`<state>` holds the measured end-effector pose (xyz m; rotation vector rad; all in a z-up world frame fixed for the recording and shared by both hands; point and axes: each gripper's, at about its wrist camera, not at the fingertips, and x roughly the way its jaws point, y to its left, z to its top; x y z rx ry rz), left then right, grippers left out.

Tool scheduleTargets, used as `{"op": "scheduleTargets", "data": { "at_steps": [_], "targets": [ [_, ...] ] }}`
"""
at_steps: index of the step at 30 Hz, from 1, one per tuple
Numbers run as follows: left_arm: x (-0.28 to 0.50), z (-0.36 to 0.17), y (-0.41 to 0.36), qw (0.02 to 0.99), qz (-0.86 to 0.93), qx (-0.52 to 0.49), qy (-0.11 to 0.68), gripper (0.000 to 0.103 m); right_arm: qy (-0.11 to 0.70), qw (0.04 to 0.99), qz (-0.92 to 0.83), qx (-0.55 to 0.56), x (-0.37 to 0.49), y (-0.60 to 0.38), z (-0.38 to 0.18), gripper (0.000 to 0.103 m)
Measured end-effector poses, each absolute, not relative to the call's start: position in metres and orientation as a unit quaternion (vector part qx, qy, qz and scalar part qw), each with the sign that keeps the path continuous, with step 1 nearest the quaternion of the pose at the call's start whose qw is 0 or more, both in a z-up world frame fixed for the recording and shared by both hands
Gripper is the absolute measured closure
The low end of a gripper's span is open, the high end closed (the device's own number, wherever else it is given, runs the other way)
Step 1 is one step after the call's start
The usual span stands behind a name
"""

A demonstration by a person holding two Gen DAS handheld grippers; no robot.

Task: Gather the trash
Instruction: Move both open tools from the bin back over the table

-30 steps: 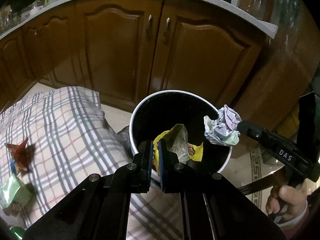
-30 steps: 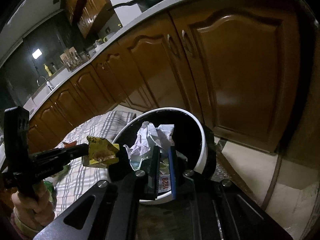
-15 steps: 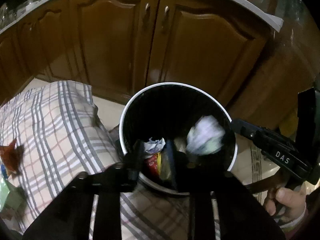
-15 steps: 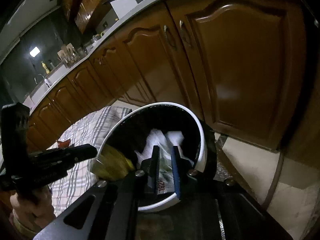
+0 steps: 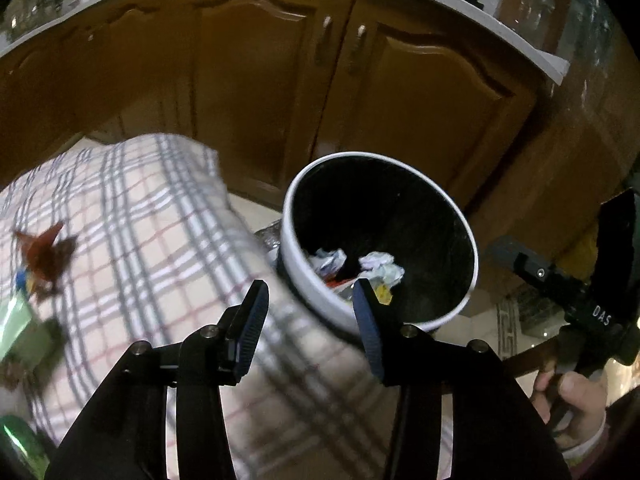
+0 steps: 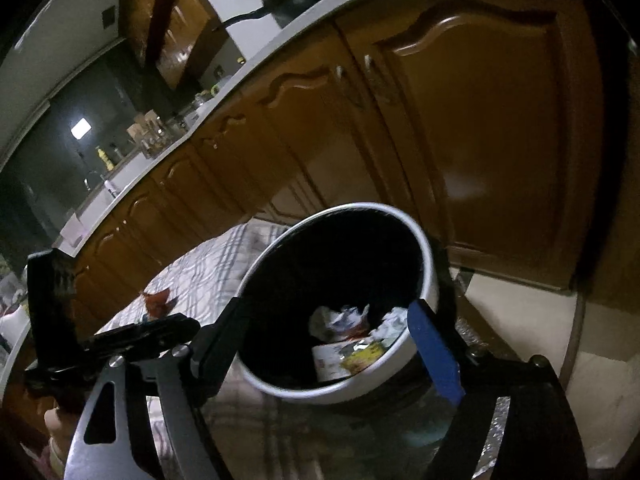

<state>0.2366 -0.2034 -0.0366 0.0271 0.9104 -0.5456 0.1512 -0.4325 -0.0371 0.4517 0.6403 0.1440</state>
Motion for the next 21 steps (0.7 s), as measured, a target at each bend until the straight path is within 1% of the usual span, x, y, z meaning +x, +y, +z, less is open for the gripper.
{"op": "scheduleTargets", "data": {
  "at_steps": [7, 21],
  "targets": [
    [0.217, -0.034, -0.154, 0.872, -0.230, -0.018, 0.432, 0.059, 0.312, 0.920, 0.101, 0.215, 0.143, -0.398, -0.030, 0.019],
    [0.185, -0.027, -0.055, 0.892, -0.170, -0.065, 0.413, 0.059, 0.342, 0.905, 0.170, 0.188, 0.147, -0.312, -0.035, 0.019]
  ]
}}
